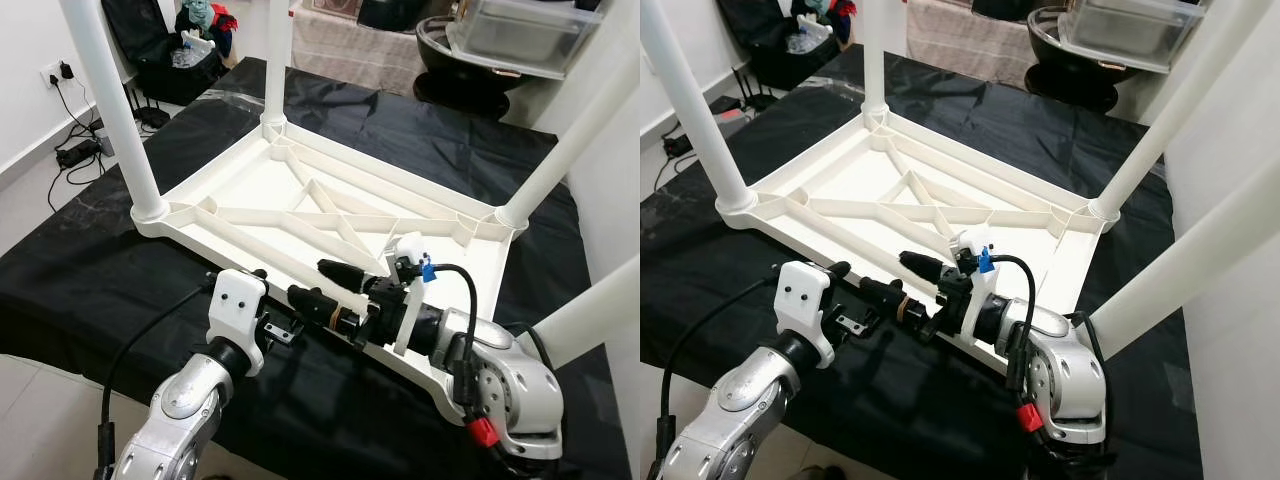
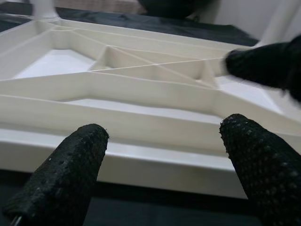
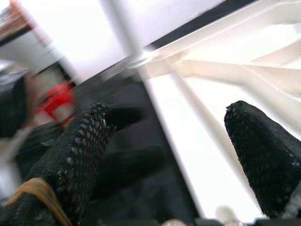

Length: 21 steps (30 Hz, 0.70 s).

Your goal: Building children table

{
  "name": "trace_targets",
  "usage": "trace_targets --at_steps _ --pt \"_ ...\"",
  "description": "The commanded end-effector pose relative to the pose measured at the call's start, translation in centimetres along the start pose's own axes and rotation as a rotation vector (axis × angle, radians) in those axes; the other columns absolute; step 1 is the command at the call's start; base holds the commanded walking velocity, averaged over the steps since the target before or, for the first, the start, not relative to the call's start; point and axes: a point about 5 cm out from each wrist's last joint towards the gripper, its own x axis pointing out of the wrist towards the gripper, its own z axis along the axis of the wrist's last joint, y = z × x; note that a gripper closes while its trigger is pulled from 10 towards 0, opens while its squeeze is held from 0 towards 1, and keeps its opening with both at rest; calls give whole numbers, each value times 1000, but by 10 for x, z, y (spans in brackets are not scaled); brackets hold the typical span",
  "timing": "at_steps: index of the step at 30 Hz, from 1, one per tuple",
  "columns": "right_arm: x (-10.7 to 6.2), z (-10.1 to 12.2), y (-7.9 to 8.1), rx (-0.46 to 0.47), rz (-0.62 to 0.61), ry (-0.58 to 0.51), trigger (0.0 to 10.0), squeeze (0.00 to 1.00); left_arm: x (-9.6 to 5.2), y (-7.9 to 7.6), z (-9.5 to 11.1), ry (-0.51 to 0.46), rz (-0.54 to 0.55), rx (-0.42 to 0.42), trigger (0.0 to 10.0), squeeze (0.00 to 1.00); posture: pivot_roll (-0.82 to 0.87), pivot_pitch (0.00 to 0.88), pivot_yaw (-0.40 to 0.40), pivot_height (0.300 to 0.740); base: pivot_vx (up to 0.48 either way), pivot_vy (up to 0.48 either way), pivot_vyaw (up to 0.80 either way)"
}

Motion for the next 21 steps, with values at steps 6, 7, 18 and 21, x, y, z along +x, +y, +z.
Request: trace_targets --at_steps 6,7,18,21 --pt "-19 9 -10 -127 -378 -142 10000 0 -3 15 -8 40 96 22 10000 0 -148 135 -77 740 0 0 0" --pt "-19 9 -10 -127 -378 -142 10000 0 -3 15 -8 40 96 22 10000 0 -148 135 -77 740 0 0 0" --pt "-19 3 14 -110 -326 -178 10000 0 -5 22 -13 53 154 16 10000 0 -154 132 -66 740 0 0 0" --pt "-18 3 16 -129 -314 -189 10000 0 -4 23 -14 64 164 22 10000 0 -156 125 -66 740 -85 0 0"
